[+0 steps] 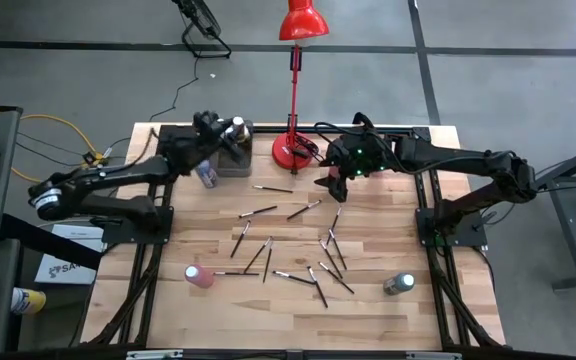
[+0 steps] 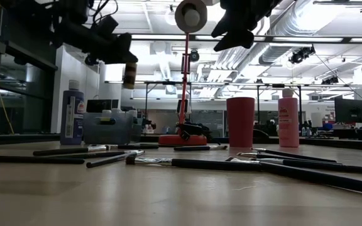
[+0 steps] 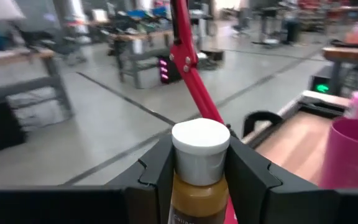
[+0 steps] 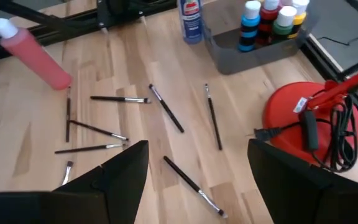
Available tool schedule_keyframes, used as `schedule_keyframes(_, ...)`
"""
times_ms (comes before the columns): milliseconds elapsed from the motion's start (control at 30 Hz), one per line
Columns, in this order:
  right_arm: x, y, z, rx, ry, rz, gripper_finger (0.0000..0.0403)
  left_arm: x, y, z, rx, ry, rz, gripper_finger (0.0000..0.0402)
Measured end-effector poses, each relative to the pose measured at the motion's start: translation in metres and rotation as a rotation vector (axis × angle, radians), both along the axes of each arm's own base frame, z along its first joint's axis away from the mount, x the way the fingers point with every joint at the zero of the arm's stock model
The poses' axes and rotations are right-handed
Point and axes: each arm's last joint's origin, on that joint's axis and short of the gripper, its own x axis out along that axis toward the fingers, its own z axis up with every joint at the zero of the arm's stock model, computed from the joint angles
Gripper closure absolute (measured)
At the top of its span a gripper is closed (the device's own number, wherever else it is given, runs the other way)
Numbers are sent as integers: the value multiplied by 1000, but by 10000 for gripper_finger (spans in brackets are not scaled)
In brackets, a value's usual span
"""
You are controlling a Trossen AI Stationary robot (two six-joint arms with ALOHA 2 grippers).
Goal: Pick & Place Paint Supplies
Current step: Put the small dark yellow black paint bottle into the bin
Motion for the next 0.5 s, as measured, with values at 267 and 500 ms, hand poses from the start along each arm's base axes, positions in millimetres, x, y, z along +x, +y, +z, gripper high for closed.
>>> schedule_keyframes(267, 0, -2, 0, -20, 6, -75, 135, -47, 38, -7, -66, 76, -151, 290)
schedule_keyframes(500, 0, -2, 0, 1, 3, -117, 135, -81, 51, -29, -59, 30, -184, 290)
